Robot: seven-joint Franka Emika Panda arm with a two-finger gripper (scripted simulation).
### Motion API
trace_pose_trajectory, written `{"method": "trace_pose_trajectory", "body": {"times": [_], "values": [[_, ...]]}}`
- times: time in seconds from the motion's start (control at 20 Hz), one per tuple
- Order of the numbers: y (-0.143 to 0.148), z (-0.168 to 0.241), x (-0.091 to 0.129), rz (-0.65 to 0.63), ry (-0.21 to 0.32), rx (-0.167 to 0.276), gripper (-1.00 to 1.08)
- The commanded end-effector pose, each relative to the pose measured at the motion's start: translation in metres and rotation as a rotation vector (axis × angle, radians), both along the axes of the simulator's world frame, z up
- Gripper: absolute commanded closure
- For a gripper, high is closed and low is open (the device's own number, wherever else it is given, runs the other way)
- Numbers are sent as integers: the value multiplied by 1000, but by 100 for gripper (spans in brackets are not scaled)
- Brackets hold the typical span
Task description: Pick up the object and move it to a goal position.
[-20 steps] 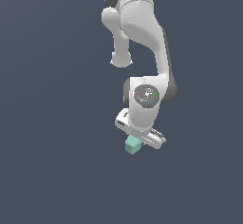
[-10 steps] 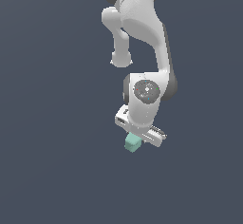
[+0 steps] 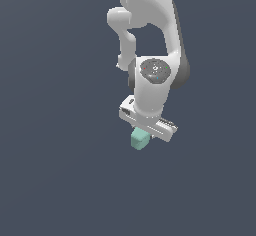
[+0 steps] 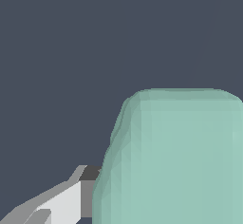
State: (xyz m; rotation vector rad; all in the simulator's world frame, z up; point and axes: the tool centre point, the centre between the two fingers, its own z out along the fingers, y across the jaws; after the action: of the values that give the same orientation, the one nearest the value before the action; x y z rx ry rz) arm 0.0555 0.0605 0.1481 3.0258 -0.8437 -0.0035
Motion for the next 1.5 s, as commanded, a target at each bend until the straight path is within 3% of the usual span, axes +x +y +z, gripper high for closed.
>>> {"method": "trace_pose_trajectory", "body": {"times": [0.0,0.95,1.45], "values": [[-2,22,-9,0,-2,0,108],[-17,219,-90,-1,-2,0,108],[-22,284,-114,-1,-2,0,108]]}}
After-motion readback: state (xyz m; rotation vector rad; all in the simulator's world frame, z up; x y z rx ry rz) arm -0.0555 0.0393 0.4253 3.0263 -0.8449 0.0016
